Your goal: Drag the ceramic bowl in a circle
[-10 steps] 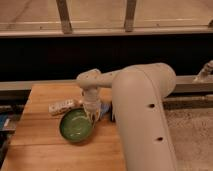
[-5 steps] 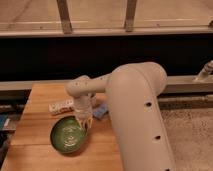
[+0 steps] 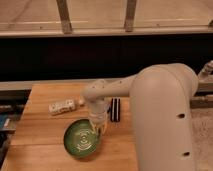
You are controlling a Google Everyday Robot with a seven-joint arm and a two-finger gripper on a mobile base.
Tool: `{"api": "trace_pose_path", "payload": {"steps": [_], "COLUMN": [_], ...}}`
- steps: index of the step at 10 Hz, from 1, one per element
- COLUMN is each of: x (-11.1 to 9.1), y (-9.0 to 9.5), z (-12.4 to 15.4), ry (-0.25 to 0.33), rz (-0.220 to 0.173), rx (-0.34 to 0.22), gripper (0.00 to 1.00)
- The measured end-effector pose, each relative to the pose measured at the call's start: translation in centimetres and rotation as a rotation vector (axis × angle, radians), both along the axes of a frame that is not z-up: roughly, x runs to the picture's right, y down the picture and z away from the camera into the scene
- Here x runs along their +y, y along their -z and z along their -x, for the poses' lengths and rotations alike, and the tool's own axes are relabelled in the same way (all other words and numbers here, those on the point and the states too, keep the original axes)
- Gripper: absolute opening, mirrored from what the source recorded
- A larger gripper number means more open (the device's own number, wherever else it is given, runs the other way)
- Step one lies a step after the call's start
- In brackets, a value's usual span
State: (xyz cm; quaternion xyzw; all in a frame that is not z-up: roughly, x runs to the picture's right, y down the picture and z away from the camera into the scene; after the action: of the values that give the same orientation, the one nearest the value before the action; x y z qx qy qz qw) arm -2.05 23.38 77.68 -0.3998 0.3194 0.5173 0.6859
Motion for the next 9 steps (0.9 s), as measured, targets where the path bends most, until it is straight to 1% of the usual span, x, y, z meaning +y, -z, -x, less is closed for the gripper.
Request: {"api": "trace_pose_path", "payload": {"steps": [2,3,4,5,6,8,9], "x": [-1.3,-2.5,-3.3,-3.9,-4.7,-6.0,-6.4], "y": [-1.3,-2.4,-3.3,-3.9,-4.6,-5.9,-6.1], "z": [-2.0,-2.6,-2.6,-2.1,-0.9,2.3,4.1], "ry": [-0.019,-0.021,-0.016,-0.007,0.003,0.034,0.054], "rz": [-0.002,-0.005,-0.008,-0.009,-0.012,-0.011,-0.011], "rx": [0.056,0.076,0.084,0.082,0.072,0.025,-0.011], "gripper": [0.0,0.0,0.0,0.0,0.0,0.0,0.0]}}
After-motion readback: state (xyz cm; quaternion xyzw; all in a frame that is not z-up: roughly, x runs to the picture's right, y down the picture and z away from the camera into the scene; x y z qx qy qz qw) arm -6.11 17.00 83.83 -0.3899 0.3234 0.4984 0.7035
